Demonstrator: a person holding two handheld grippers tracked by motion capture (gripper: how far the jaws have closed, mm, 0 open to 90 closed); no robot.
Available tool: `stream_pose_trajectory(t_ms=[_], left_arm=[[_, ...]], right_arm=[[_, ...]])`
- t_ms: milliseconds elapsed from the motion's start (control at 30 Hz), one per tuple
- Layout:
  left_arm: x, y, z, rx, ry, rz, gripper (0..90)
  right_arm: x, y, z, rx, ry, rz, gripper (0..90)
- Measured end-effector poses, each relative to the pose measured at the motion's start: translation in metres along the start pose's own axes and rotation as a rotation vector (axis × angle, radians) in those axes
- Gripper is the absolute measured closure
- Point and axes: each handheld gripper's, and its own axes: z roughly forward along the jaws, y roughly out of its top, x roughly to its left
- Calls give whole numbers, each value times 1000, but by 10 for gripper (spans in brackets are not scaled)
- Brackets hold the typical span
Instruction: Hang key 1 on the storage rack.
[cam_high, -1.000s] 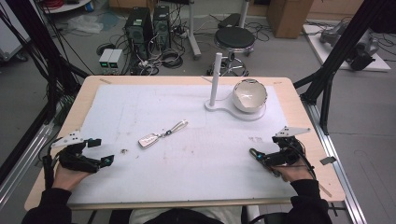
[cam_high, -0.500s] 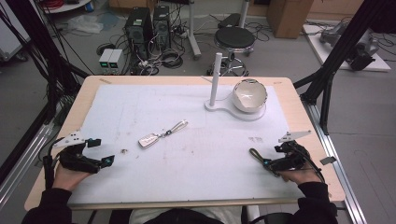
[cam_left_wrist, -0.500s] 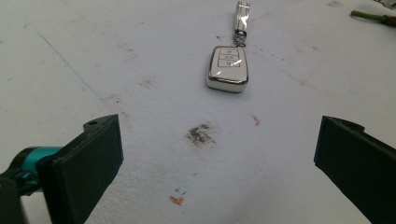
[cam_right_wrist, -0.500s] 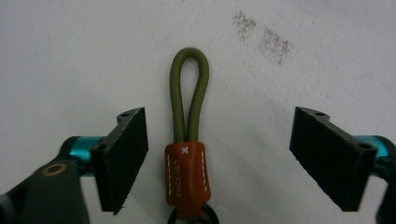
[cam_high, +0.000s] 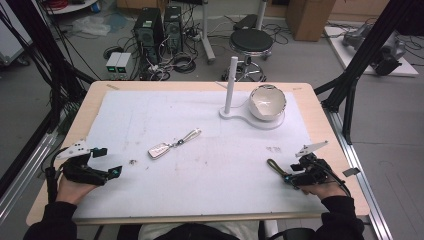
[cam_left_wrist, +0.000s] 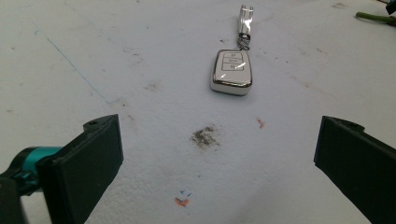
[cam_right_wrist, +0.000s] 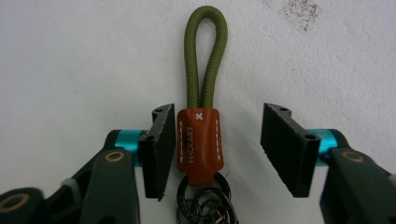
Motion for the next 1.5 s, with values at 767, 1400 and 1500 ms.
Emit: stream_pose_trajectory(t_ms=[767, 1400, 1500], left_arm=[[-1, 0, 2, 12, -4, 6, 17], [-1, 0, 2, 0, -13, 1, 17], [-1, 0, 1, -4, -14, 3, 18]], right_arm=[[9, 1, 3, 26, 1, -85, 706], [23, 23, -4, -132, -45, -95, 707], [26, 28, -7, -155, -55, -99, 707]])
